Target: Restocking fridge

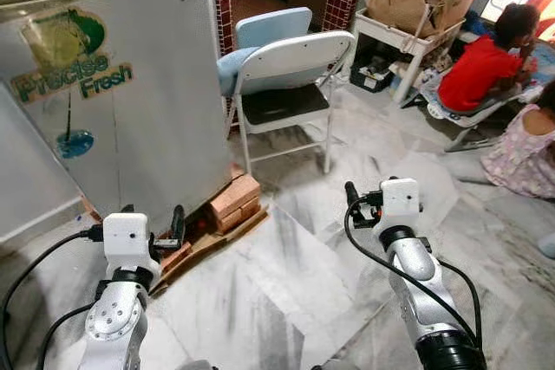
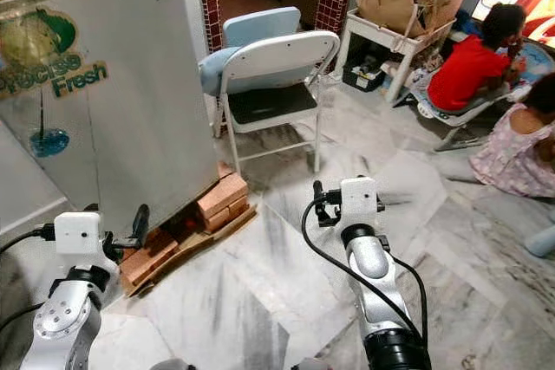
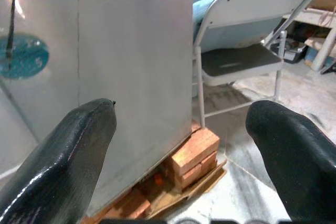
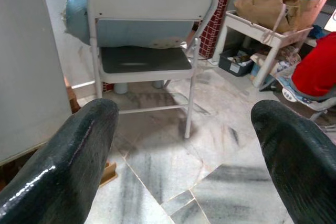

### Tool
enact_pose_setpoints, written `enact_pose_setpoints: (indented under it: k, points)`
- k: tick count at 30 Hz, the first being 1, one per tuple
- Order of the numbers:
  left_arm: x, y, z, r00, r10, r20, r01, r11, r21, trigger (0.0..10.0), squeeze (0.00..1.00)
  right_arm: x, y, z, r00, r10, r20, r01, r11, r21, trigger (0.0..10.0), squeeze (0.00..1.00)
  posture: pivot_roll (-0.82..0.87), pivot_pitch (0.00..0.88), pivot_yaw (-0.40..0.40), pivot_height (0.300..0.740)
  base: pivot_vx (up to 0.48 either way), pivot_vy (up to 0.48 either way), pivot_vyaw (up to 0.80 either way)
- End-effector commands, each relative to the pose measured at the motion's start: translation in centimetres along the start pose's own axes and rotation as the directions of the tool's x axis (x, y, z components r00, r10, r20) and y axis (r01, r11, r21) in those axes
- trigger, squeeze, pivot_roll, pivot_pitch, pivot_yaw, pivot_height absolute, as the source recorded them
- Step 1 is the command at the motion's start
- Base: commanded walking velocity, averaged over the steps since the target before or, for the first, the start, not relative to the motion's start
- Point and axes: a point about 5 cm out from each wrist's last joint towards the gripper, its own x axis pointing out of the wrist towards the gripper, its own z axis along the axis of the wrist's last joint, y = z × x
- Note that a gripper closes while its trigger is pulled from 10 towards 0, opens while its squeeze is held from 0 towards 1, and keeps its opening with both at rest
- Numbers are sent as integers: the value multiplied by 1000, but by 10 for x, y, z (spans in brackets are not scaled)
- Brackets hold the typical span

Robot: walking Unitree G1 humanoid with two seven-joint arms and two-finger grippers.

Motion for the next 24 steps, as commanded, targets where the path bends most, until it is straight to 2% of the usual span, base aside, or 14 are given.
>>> enact_pose_setpoints:
  k: [1,8,24]
  points:
    - [5,-2,0,1000,-10,-12,10,1000,-4,10000,0,1,-3,1,1000,-14,2,14,1000,1,10000,0,-3,0,20,740,0,0,-800]
    - [7,0,4,1000,-2,-5,2,1000,-10,10000,0,1,-3,4,1000,7,14,-6,1000,-28,10000,0,-5,0,15,740,0,219,0]
    - [5,-3,0,1000,-4,-10,4,1000,-17,10000,0,9,-3,6,1000,11,11,-10,999,-34,10000,0,10,0,0,740,0,471,0]
